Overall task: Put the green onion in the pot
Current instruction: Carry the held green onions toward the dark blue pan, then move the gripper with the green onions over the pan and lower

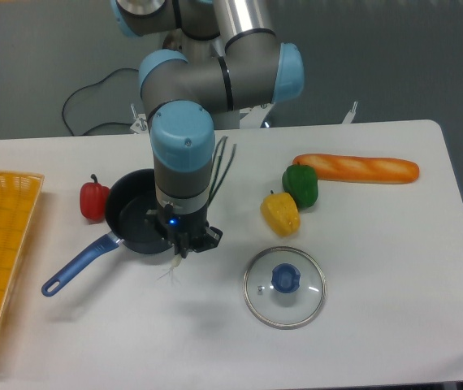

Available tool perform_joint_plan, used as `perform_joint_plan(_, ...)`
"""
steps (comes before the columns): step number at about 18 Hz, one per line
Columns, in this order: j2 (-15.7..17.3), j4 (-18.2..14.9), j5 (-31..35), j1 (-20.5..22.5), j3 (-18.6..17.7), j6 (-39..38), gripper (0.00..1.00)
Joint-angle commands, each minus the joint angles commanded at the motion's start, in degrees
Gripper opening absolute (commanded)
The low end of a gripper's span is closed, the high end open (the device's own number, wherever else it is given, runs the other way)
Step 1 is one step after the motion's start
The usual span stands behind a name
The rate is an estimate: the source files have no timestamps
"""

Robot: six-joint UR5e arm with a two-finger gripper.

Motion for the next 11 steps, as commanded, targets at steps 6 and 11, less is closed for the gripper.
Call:
perform_joint_plan(6, -0.1, 4.7, -2.5, -0.3, 0.1, -4.0, 0.10)
perform_joint_plan(11, -0.2, 5.0, -5.2, -0.4, 1.0, -5.5, 0.10)
